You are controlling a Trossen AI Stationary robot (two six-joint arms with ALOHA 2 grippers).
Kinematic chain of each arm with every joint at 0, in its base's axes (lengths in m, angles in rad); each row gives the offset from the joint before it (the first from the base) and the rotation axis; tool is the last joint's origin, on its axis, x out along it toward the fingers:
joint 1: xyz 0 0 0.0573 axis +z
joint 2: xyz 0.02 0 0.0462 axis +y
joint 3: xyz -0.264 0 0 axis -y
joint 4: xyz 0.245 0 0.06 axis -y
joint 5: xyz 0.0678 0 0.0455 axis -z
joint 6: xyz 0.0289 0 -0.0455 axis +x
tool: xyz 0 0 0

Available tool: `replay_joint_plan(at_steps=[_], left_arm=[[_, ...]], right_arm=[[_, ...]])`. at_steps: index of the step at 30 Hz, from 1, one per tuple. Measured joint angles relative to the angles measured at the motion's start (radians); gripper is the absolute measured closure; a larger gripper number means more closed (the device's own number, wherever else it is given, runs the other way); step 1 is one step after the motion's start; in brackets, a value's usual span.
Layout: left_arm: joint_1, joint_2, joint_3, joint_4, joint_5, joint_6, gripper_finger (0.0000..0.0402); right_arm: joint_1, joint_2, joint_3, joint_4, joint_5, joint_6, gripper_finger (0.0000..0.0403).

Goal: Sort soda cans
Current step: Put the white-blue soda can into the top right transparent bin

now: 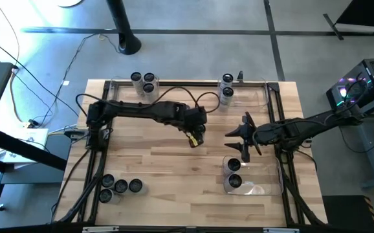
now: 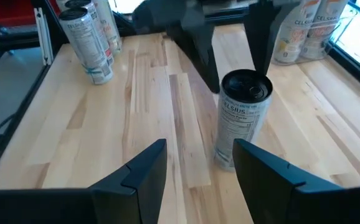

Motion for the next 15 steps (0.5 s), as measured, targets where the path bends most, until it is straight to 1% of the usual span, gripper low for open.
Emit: replay_joint_plan(at_steps=[4,7,9,11,13,15], left_arm=[[-0.013,-0.050,0.000,-0.010,-0.003,0.003,0.0101],[-0.031,-0.090,0.000,-0.038,-0.032,0.004,0.0101],[-0.051,-0.112,0.000,-0.070,-0.092,0.004,0.0101],[-0.081,-0.137,-0.009,-0.096,-0.176,0.004,0.0101],[-0.112,-0.163,-0.038,-0.098,-0.249,-0.004,0.0101],[-0.141,-0.186,-0.084,-0.087,-0.288,-0.026,0.0101]], right_arm=[[0.000,0.026,0.000,0.011,0.001,-0.045,0.0224],[0.000,0.068,0.000,0.035,0.001,-0.081,0.0224],[0.000,0.103,0.000,0.065,-0.007,-0.104,0.0224],[0.000,0.137,0.000,0.113,-0.017,-0.127,0.0224],[0.000,0.168,0.000,0.158,-0.020,-0.136,0.0222],[-0.006,0.188,0.000,0.197,-0.032,-0.159,0.0214]])
